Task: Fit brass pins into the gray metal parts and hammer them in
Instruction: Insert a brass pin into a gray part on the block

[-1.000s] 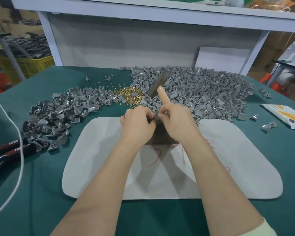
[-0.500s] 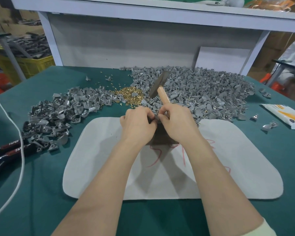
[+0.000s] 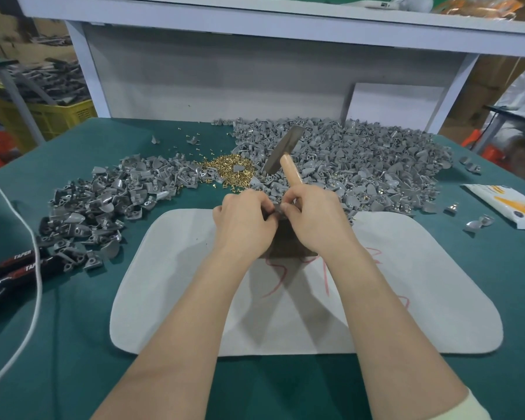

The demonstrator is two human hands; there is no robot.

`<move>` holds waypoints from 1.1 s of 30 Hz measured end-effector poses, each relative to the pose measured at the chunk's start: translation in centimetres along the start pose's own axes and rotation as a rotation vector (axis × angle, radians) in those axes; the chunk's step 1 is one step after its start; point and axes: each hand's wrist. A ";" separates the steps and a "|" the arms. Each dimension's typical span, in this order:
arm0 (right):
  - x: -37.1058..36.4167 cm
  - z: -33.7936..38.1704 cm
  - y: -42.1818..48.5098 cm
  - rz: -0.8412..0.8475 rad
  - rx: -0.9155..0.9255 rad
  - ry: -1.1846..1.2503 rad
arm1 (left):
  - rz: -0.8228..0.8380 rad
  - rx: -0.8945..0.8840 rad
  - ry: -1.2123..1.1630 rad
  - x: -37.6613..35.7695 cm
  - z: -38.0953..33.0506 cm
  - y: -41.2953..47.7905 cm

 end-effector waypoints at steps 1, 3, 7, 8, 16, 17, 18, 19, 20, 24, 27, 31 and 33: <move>0.0 0.1 0.0 0.004 -0.001 -0.001 | 0.000 0.000 -0.003 0.0 0.0 0.0; 0.1 0.1 0.0 0.009 -0.008 0.004 | -0.003 0.001 -0.006 0.0 0.0 -0.1; 0.1 0.1 -0.1 0.005 -0.020 0.010 | -0.005 0.004 -0.005 0.0 0.0 0.0; 0.1 0.1 -0.1 0.003 -0.021 0.010 | -0.006 0.004 -0.004 -0.1 0.0 0.0; 0.0 0.0 -0.1 -0.009 -0.032 0.028 | -0.001 0.003 0.010 -0.1 0.0 0.0; 0.1 0.0 -0.1 -0.006 -0.034 0.028 | -0.001 0.002 0.009 -0.1 0.0 0.0; 0.1 0.0 -0.1 -0.004 -0.034 0.027 | -0.001 0.001 0.006 -0.1 0.0 0.0; 0.1 0.1 -0.1 -0.002 -0.032 0.027 | 0.000 0.000 0.007 -0.1 0.0 0.0; 0.1 0.1 -0.1 0.001 -0.031 0.026 | 0.001 -0.001 0.011 -0.1 0.0 0.0; 0.2 0.3 -0.1 0.018 -0.028 0.013 | 0.007 0.006 0.024 0.0 0.0 0.0; 0.4 0.4 -0.1 0.031 -0.035 0.005 | 0.011 0.003 0.024 0.0 0.0 0.0; 0.4 0.5 -0.1 0.053 -0.047 0.007 | 0.010 -0.004 0.017 0.0 -0.1 0.0; 0.4 0.4 -0.1 0.053 -0.051 0.011 | 0.016 -0.004 0.018 0.0 -0.1 -0.1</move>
Point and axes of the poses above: each hand's wrist, its own y-axis towards the middle knuckle, its own x-axis out of the back of the hand, z = x × y, and after that the axes turned 1 degree about x, right-handed
